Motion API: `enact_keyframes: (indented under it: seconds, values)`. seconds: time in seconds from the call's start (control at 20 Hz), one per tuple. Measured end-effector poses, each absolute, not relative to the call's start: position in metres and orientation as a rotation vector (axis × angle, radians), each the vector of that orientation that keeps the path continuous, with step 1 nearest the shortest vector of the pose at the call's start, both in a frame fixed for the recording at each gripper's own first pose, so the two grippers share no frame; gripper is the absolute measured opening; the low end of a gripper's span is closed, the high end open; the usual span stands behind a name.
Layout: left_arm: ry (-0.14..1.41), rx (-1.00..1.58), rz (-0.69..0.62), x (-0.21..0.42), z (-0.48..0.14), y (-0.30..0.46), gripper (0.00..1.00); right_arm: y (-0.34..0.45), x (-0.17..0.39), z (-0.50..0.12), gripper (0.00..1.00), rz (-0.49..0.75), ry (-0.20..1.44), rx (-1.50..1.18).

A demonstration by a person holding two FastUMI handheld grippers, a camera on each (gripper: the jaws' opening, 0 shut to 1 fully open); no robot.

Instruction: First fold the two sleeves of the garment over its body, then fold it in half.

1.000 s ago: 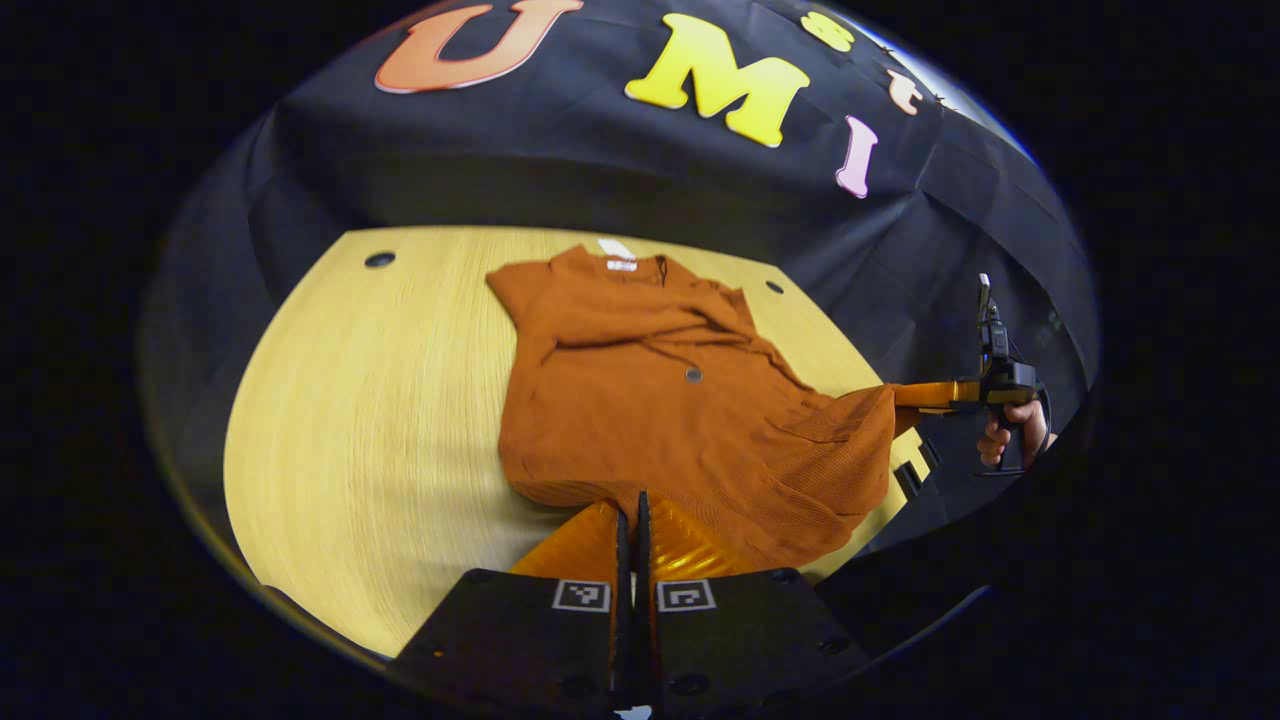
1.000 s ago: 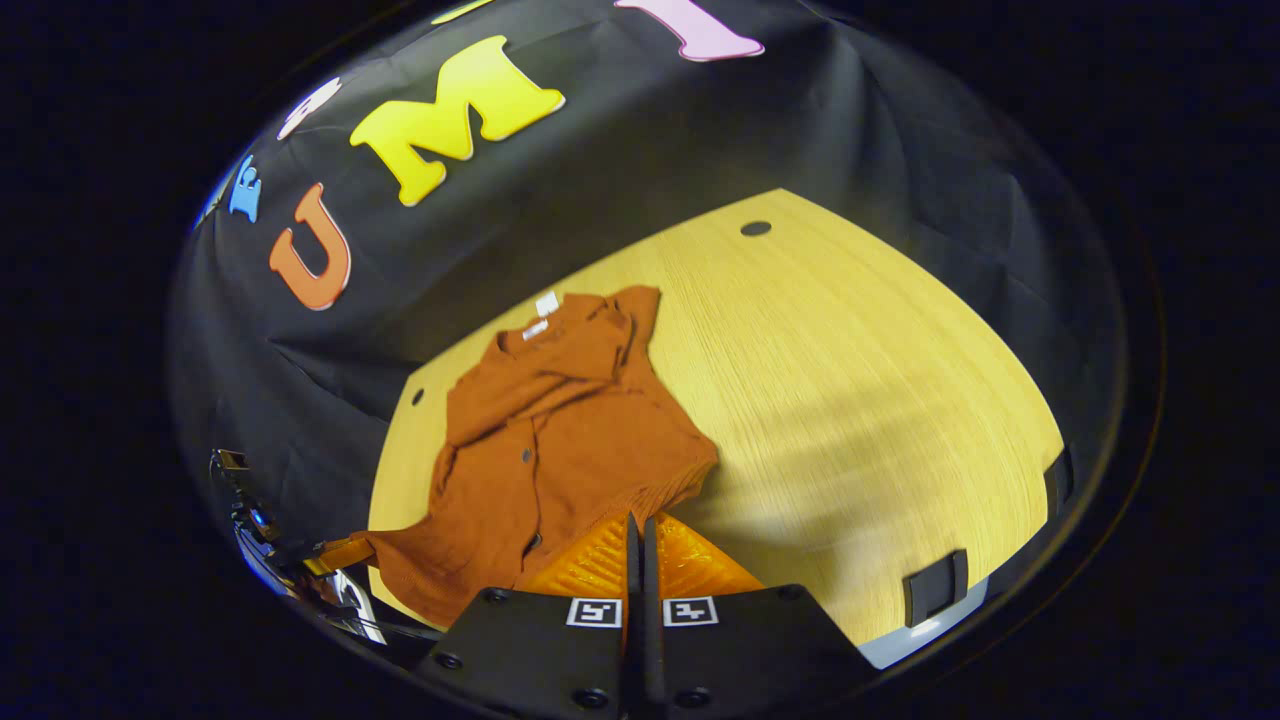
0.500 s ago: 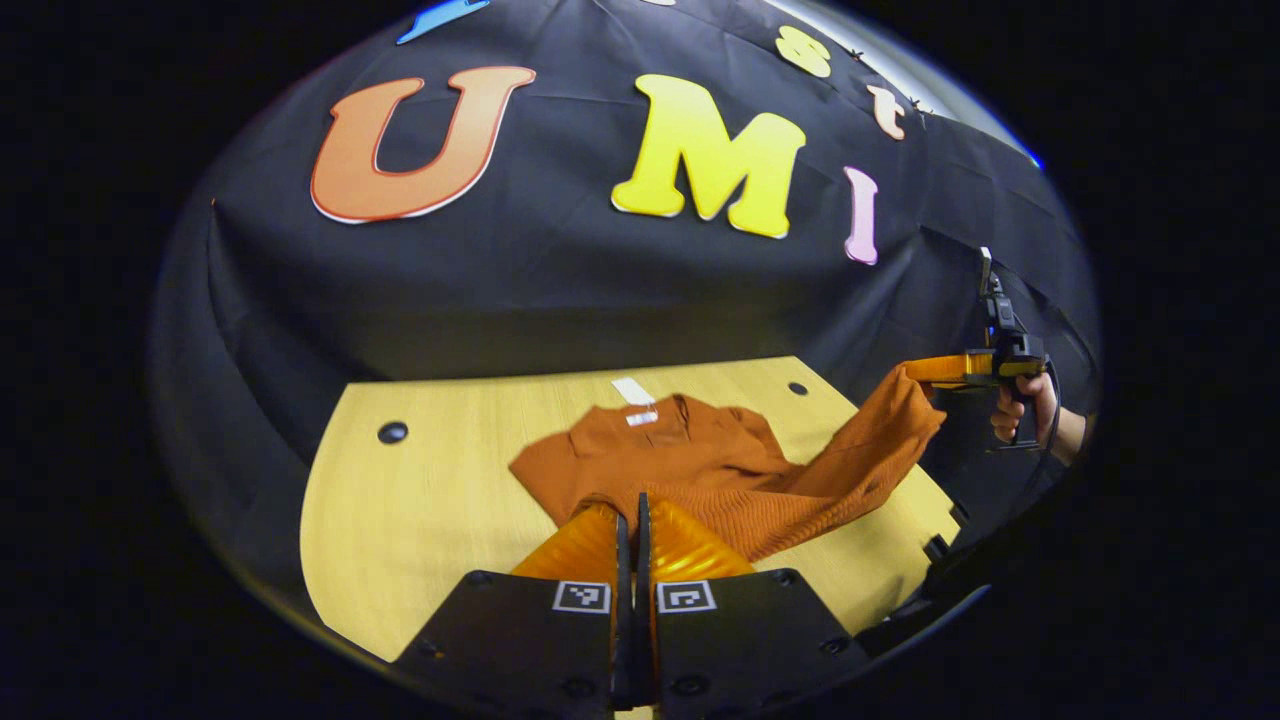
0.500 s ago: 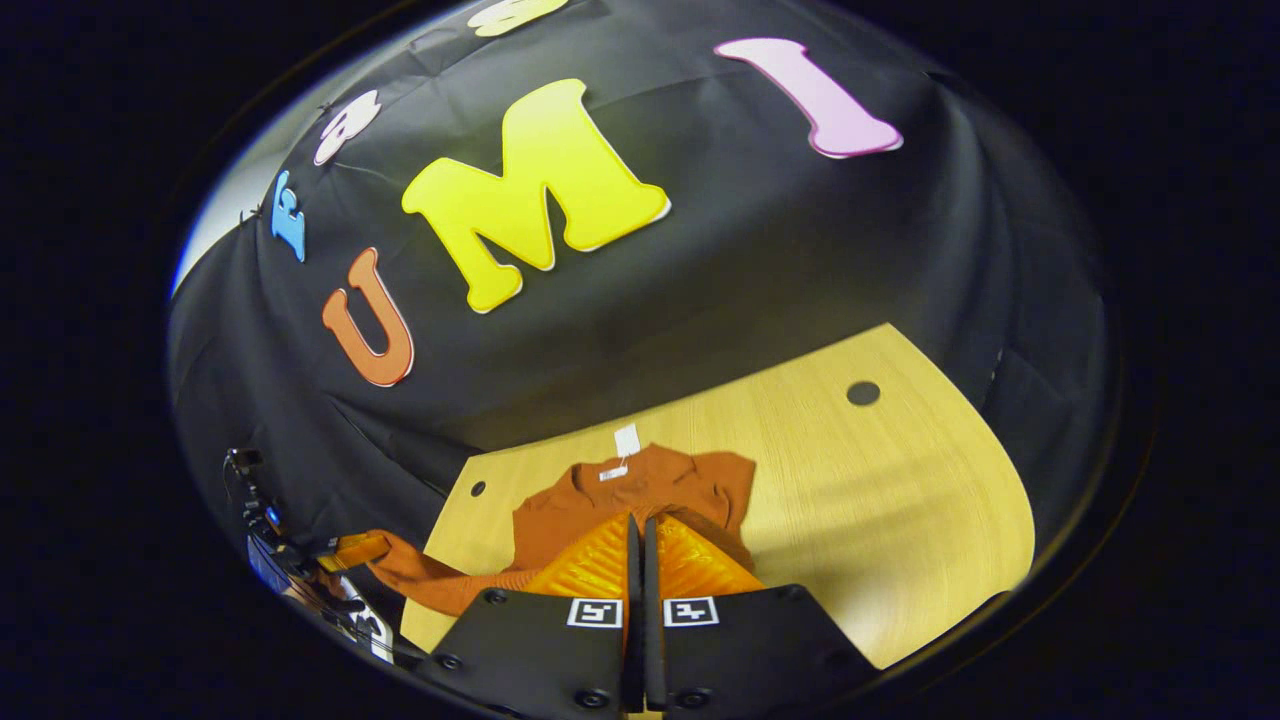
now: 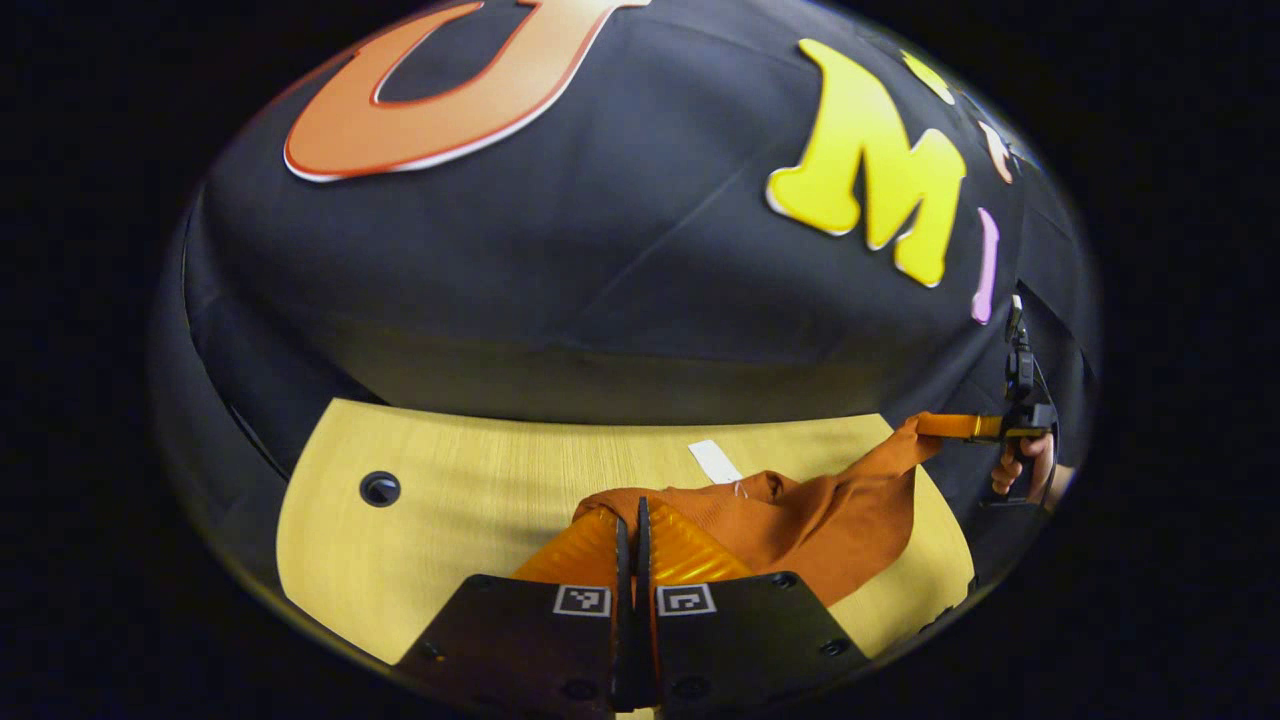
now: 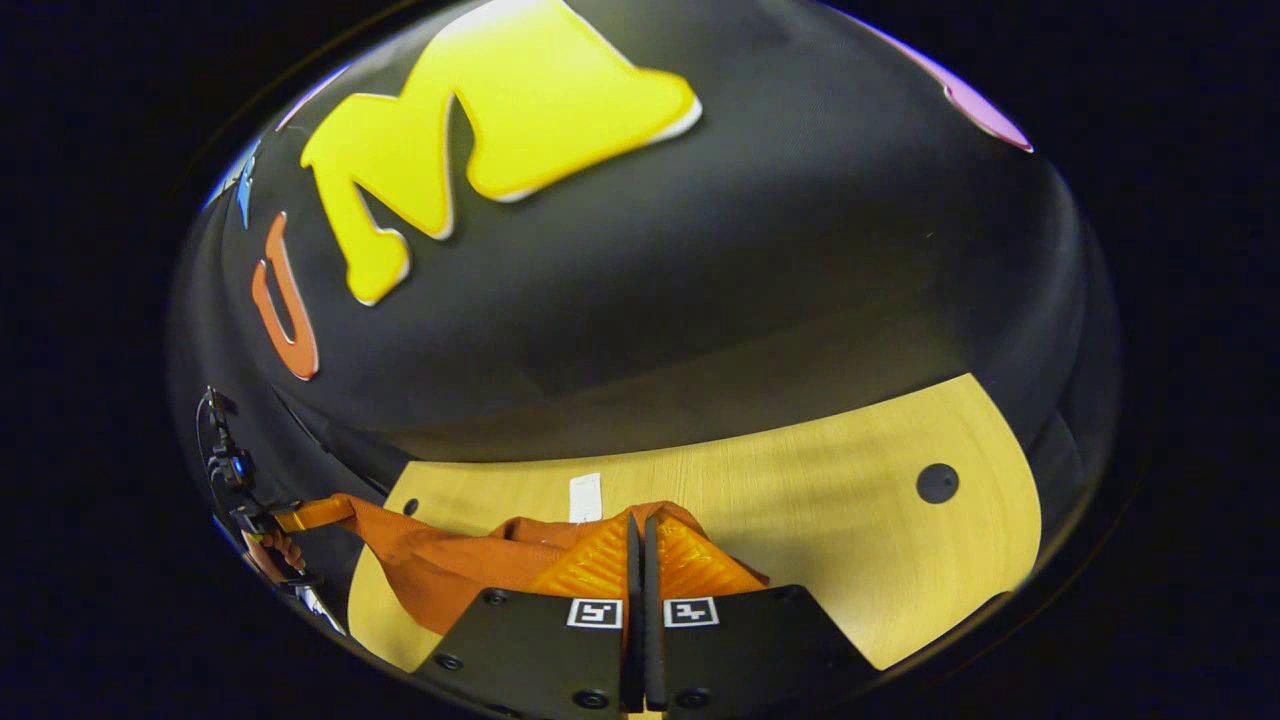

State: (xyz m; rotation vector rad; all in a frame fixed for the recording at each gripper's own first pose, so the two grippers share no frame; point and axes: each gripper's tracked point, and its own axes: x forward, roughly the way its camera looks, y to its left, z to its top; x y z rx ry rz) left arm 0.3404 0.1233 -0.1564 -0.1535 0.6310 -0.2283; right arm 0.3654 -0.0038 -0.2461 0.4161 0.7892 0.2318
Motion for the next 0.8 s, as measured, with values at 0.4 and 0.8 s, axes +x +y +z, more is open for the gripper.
enact_keyframes:
  seconds: [0.4, 0.8]
  values:
    - [0.741, -0.202, -0.036, 0.377, -0.260, 0.144, 0.03, -0.006, 0.404, -0.356, 0.00, 0.112, 0.847, 0.391]
    - [0.624, -0.149, 0.005, 0.394, -0.224, 0.138, 0.96, -0.027, 0.430, -0.348, 0.51, -0.005, 0.736, 0.434]
